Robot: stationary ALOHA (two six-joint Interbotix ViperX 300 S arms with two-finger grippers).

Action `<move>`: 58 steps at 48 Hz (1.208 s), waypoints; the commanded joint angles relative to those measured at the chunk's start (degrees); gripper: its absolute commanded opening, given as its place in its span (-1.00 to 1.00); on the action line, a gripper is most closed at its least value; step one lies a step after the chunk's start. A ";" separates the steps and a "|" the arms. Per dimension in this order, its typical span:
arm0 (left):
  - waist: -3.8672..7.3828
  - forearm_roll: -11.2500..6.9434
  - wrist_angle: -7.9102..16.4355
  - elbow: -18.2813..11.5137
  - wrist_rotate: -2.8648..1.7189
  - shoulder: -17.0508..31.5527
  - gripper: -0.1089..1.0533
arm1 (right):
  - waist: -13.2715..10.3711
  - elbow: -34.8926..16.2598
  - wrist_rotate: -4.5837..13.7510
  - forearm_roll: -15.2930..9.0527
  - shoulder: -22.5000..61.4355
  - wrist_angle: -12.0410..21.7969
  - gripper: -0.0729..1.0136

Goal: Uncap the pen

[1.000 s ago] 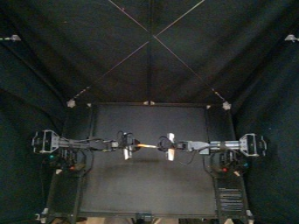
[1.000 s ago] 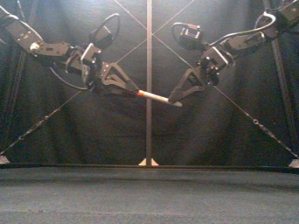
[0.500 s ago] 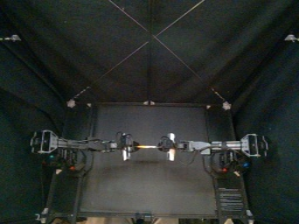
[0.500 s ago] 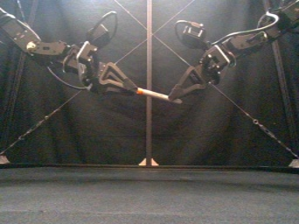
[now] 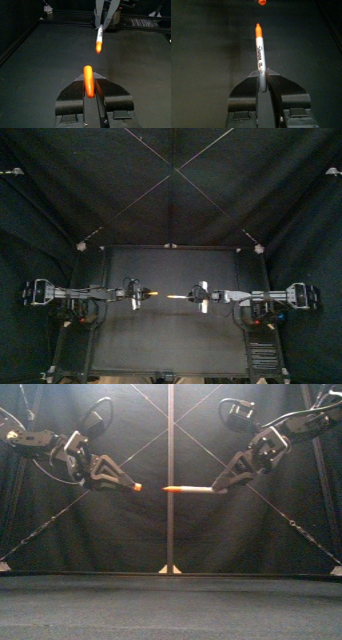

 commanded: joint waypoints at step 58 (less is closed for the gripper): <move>-1.23 0.00 0.09 5.71 -0.09 -8.61 -0.13 | -1.32 0.53 0.00 -0.09 -2.72 -0.70 0.00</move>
